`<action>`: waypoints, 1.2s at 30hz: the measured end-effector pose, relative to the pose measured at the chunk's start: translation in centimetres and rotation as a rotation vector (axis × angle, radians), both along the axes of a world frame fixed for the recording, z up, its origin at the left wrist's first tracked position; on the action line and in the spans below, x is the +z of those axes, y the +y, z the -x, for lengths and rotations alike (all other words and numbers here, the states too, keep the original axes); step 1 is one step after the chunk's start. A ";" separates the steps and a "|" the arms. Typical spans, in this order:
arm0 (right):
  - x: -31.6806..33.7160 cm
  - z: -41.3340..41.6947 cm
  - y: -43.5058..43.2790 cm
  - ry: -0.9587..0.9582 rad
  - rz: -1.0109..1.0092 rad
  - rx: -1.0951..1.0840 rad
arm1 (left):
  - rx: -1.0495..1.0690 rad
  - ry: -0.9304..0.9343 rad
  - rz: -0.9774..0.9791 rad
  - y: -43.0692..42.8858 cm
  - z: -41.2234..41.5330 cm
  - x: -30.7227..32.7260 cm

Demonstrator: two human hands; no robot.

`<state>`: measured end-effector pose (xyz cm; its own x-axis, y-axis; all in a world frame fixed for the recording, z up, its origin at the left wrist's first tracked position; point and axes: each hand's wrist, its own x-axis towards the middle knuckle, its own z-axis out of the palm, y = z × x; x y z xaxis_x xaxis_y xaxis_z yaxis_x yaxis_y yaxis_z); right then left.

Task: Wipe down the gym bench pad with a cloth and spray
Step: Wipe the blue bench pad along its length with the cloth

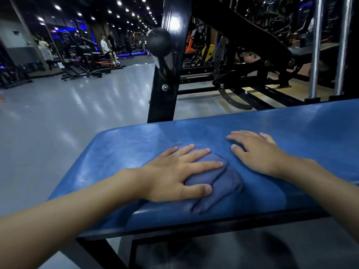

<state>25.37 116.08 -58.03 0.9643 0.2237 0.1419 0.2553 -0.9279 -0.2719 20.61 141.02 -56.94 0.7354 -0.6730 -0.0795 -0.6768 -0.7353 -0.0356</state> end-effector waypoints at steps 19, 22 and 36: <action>-0.3 2.4 2.5 0.074 0.129 0.029 | 0.413 -0.076 0.038 9.0 -7.8 -0.4; -0.3 2.3 2.5 0.074 0.124 0.024 | 0.160 -0.037 -0.004 4.4 -1.6 -0.2; -0.1 2.1 7.3 0.118 0.106 0.118 | 0.521 -0.020 0.121 14.4 -6.9 0.1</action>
<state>23.31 123.38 -58.14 0.9391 0.3436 -0.0005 0.3359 -0.9185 -0.2085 27.47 155.39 -56.89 0.9751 -0.2217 -0.0060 -0.2209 -0.9734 0.0613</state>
